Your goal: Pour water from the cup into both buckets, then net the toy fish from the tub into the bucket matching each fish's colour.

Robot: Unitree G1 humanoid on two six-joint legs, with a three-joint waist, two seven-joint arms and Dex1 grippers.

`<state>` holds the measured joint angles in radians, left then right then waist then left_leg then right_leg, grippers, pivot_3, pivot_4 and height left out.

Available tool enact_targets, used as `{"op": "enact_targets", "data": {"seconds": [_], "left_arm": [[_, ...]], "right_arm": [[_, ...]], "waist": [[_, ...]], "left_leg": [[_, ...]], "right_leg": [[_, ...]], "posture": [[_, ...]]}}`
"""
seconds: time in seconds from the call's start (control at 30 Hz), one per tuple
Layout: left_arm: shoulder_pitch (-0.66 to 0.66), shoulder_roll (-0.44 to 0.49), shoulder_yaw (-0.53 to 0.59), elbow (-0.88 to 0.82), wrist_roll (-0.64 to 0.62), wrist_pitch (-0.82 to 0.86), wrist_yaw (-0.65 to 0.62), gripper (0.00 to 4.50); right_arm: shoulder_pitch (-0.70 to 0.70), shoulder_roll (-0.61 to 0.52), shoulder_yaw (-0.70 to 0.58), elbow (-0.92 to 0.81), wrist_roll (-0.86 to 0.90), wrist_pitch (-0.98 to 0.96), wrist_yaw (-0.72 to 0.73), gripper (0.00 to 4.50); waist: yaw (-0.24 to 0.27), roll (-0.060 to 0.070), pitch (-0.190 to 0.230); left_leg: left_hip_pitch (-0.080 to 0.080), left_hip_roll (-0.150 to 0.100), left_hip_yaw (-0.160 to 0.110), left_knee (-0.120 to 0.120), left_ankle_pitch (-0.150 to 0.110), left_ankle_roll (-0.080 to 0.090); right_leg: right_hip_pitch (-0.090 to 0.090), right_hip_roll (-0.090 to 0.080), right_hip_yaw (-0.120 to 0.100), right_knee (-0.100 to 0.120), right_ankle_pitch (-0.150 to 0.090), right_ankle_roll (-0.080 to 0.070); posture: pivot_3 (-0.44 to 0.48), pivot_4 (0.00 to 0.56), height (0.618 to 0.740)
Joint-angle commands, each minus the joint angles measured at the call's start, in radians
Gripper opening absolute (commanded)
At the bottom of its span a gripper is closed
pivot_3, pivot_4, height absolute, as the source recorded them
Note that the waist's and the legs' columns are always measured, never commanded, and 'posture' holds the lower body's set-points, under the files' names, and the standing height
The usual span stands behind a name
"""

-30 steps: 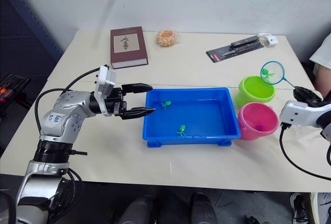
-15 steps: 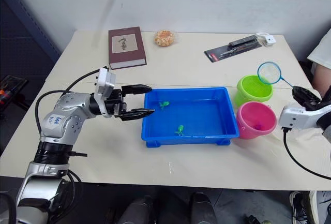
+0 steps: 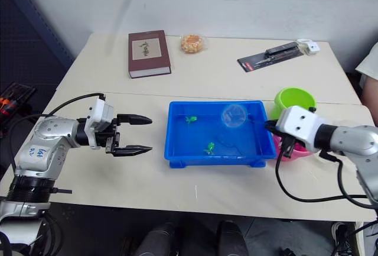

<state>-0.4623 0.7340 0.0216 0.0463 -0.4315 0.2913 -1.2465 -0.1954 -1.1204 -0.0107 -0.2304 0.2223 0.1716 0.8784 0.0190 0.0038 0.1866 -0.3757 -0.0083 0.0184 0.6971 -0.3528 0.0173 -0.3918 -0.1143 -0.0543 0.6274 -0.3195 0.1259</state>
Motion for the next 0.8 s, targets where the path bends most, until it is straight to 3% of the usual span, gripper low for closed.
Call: {"op": "enact_targets", "data": {"seconds": [0.03, 0.2, 0.33, 0.57, 0.8], "left_arm": [[0.009, 0.017, 0.012, -0.065, -0.007, 0.043, 0.029, 4.49], [0.02, 0.012, 0.019, -0.101, -0.018, 0.075, 0.054, 4.49], [0.037, 0.007, 0.034, -0.129, -0.035, 0.094, 0.075, 4.49], [0.041, -0.005, 0.039, -0.137, -0.033, 0.078, 0.097, 4.49], [0.021, -0.04, 0.058, -0.177, -0.049, 0.073, 0.146, 4.49]], "right_arm": [[-0.055, 0.036, 0.085, 0.036, -0.114, -0.057, 0.016, 0.0], [-0.114, 0.073, 0.155, 0.131, -0.211, -0.143, 0.057, 0.0], [-0.142, 0.116, 0.18, 0.17, -0.189, -0.185, 0.131, 0.0], [-0.187, 0.226, 0.134, 0.133, -0.019, -0.031, 0.216, 0.0], [-0.122, 0.268, -0.036, 0.049, 0.22, 0.097, 0.244, 0.0]], "waist": [[0.0, 0.0, 0.0], [-0.001, 0.0, 0.0], [-0.006, 0.0, 0.0], [-0.019, 0.0, 0.0], [-0.015, 0.0, 0.0]], "left_leg": [[0.0, 0.0, 0.0, 0.0, 0.0, 0.0], [0.0, 0.0, 0.001, 0.0, 0.0, 0.0], [0.0, 0.0, 0.001, 0.0, 0.0, 0.0], [0.0, 0.001, 0.0, 0.0, 0.0, 0.0], [0.0, 0.001, -0.001, 0.0, 0.0, -0.001]], "right_leg": [[0.0, 0.0, 0.0, 0.0, 0.0, 0.0], [-0.001, 0.0, 0.0, 0.001, 0.0, 0.0], [0.0, 0.001, 0.0, 0.0, 0.0, 0.0], [0.0, 0.001, -0.001, 0.001, 0.0, 0.0], [0.0, 0.0, -0.002, 0.0, 0.0, 0.0]], "posture": [[0.0, 0.15, 0.738], [0.0, 0.15, 0.738], [0.0, 0.15, 0.738], [0.0, 0.15, 0.738], [0.0, 0.15, 0.738]]}}
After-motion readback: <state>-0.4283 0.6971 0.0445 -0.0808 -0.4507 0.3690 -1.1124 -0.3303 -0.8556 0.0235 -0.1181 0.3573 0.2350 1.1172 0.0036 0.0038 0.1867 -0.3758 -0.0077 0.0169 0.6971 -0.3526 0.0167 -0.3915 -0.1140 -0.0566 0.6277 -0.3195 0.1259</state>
